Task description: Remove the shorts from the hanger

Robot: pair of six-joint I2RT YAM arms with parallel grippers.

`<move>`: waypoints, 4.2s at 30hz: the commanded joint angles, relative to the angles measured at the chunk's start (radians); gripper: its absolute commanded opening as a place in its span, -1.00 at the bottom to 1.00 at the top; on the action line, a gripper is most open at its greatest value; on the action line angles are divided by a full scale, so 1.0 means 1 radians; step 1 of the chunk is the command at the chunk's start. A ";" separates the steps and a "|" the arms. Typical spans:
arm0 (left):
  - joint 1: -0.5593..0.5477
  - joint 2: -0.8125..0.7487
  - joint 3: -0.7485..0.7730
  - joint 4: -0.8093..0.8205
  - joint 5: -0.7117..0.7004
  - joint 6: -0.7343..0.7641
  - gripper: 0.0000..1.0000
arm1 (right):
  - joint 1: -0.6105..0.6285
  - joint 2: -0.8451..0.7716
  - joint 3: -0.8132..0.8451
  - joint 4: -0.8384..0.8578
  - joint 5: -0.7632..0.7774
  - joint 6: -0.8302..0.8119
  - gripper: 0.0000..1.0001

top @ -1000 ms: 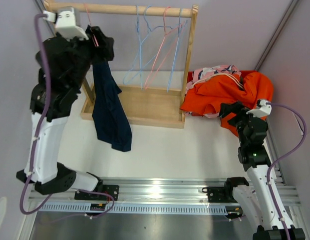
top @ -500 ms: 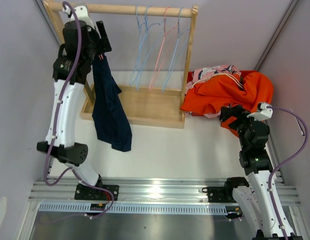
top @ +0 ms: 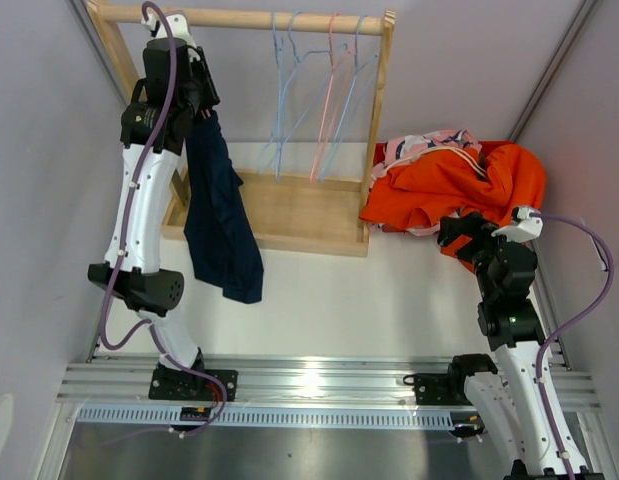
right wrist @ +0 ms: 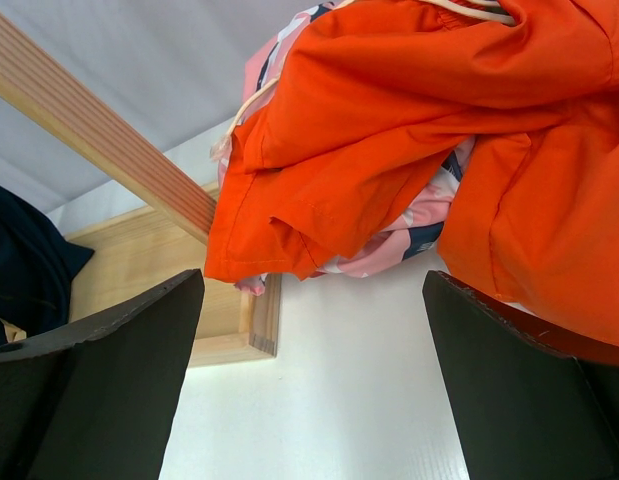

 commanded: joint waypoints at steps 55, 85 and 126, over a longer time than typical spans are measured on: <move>0.005 -0.569 -0.373 0.108 0.253 -0.069 -1.00 | 1.262 1.234 1.187 0.287 0.397 -0.344 0.98; 0.005 -0.601 -0.411 0.057 0.129 -0.009 -1.00 | 1.625 1.009 0.634 0.373 0.711 -0.221 -1.00; -0.021 -0.113 0.108 0.106 0.307 -0.049 -1.00 | 1.699 0.353 0.135 -0.041 1.115 0.086 -1.00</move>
